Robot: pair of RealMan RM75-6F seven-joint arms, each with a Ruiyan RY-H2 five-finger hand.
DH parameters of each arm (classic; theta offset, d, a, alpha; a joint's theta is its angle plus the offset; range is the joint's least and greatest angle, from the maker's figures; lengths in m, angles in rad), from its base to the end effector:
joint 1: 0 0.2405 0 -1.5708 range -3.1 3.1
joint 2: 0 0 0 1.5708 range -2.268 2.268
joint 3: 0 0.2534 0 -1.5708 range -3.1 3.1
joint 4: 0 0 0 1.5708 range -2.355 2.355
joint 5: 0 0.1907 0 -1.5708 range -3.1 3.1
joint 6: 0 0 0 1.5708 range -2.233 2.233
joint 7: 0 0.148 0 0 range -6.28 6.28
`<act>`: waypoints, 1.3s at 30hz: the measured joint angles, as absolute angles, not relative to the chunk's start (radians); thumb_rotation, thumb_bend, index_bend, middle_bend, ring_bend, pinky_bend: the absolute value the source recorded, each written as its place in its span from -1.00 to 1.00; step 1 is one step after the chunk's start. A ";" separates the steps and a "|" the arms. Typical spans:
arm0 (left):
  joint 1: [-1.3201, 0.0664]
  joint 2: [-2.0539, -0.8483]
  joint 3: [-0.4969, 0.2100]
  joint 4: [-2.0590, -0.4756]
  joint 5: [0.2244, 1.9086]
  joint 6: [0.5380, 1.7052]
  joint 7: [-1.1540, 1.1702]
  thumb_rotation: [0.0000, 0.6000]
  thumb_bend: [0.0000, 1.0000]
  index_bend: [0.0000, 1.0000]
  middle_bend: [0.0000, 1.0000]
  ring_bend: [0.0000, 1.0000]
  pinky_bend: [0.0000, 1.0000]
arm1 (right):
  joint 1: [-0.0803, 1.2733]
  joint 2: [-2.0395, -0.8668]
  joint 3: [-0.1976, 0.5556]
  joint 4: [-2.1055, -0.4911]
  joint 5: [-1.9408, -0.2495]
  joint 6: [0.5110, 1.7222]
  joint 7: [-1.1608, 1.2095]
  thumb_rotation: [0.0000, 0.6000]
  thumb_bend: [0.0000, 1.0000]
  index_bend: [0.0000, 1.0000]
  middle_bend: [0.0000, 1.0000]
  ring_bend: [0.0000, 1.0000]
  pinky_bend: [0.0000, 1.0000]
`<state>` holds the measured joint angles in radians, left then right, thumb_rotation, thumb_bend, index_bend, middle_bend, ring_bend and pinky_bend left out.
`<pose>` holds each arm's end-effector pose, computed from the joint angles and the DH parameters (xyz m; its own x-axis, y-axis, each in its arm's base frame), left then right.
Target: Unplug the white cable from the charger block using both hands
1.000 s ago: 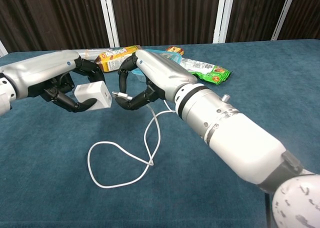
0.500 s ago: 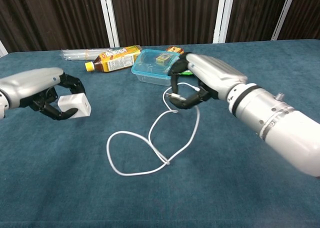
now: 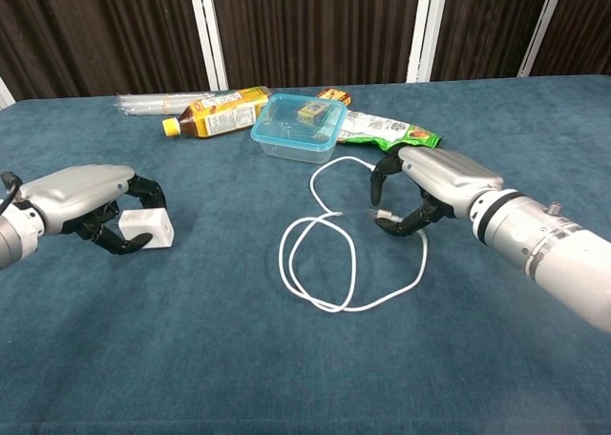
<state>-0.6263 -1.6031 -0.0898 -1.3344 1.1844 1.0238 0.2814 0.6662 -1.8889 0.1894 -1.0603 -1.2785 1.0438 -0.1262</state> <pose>-0.2058 0.3204 -0.0087 0.4784 0.2650 0.8372 0.8666 -0.2964 -0.4014 -0.1650 -0.3338 -0.0664 0.3141 -0.2133 0.9251 -0.9207 -0.3063 0.2420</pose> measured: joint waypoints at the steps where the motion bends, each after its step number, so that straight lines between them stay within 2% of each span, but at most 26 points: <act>1: -0.627 -1.603 -0.090 -1.333 1.190 1.023 0.279 1.00 0.09 -0.12 -0.25 0.93 1.00 | 0.666 -1.885 0.188 -1.064 -1.280 1.041 -0.122 1.00 0.25 -0.33 -0.44 -0.86 -1.00; 7: -0.625 -1.596 -0.089 -1.341 1.206 1.025 0.273 1.00 0.05 -0.29 -0.48 0.92 1.00 | 0.666 -1.871 0.188 -1.086 -1.285 1.036 -0.123 1.00 0.17 -0.81 -0.57 -0.93 -1.00; 13: -0.613 -1.555 -0.082 -1.406 1.246 1.053 0.268 1.00 0.03 -0.42 -0.52 0.92 1.00 | 0.656 -1.810 0.194 -1.189 -1.292 1.048 -0.126 1.00 0.06 -0.93 -0.67 -1.00 -1.00; 18: -0.598 -1.501 -0.079 -1.482 1.283 1.085 0.248 1.00 0.02 -0.45 -0.55 0.90 1.00 | 0.629 -1.698 0.196 -1.344 -1.311 1.085 -0.124 1.00 -0.10 -1.00 -0.76 -1.00 -1.00; 20: -0.586 -1.465 -0.078 -1.521 1.315 1.117 0.229 1.00 0.01 -0.49 -0.56 0.74 1.00 | 0.609 -1.630 0.189 -1.423 -1.320 1.101 -0.130 1.00 -0.17 -1.00 -0.83 -1.00 -1.00; 21: -0.579 -1.447 -0.077 -1.537 1.333 1.135 0.218 1.00 0.01 -0.51 -0.56 0.55 0.98 | 0.599 -1.597 0.184 -1.460 -1.323 1.107 -0.135 1.00 -0.21 -1.00 -0.88 -1.00 -1.00; 22: -0.567 -1.420 -0.073 -1.559 1.360 1.162 0.197 1.00 0.00 -0.55 -0.57 0.27 0.81 | 0.588 -1.561 0.177 -1.499 -1.326 1.114 -0.141 1.00 -0.22 -1.00 -0.93 -1.00 -1.00; 23: -0.557 -1.397 -0.069 -1.574 1.380 1.181 0.177 1.00 -0.01 -0.58 -0.58 -0.05 0.46 | 0.570 -1.509 0.166 -1.552 -1.330 1.124 -0.154 1.00 -0.24 -1.00 -0.97 -1.00 -1.00; 24: -0.546 -1.373 -0.062 -1.588 1.401 1.199 0.154 1.00 -0.01 -0.60 -0.60 -0.25 0.17 | 0.556 -1.466 0.155 -1.594 -1.332 1.132 -0.168 1.00 -0.26 -1.00 -0.99 -1.00 -1.00; 25: -0.527 -1.336 -0.050 -1.602 1.431 1.227 0.118 1.00 -0.02 -0.62 -0.64 -0.54 -0.32 | 0.541 -1.422 0.142 -1.639 -1.333 1.140 -0.185 1.00 -0.28 -1.00 -1.00 -1.00 -1.00; 26: -0.511 -1.308 -0.039 -1.608 1.454 1.252 0.090 1.00 -0.02 -0.65 -0.68 -0.72 -0.59 | 0.519 -1.360 0.124 -1.700 -1.335 1.152 -0.213 1.00 -0.31 -1.00 -1.00 -1.00 -1.00; 27: -0.492 -1.280 -0.028 -1.611 1.475 1.281 0.065 1.00 -0.04 -0.67 -0.71 -0.83 -0.73 | 0.500 -1.313 0.108 -1.745 -1.338 1.165 -0.236 1.00 -0.33 -1.00 -1.00 -1.00 -1.00; 29: -0.438 -1.236 -0.001 -1.604 1.513 1.362 0.027 1.00 -0.08 -0.74 -0.82 -0.98 -0.92 | 0.445 -1.211 0.068 -1.842 -1.351 1.213 -0.294 1.00 -0.36 -1.00 -1.00 -1.00 -1.00; 32: -0.335 -1.204 0.044 -1.577 1.550 1.486 0.003 1.00 -0.09 -0.86 -0.96 -1.00 -1.00 | 0.353 -1.126 0.020 -1.915 -1.368 1.322 -0.348 1.00 -0.37 -1.00 -1.00 -1.00 -1.00; 35: -0.233 -1.177 0.091 -1.554 1.563 1.557 0.012 1.00 -0.07 -0.90 -0.99 -1.00 -1.00 | 0.252 -1.111 -0.015 -1.912 -1.380 1.450 -0.366 1.00 -0.39 -1.00 -1.00 -1.00 -1.00; 39: -0.179 -1.156 0.134 -1.540 1.556 1.557 0.059 1.00 -0.08 -0.95 -1.00 -1.00 -1.00 | 0.135 -1.123 -0.045 -1.843 -1.386 1.571 -0.346 1.00 -0.51 -1.00 -1.00 -1.00 -1.00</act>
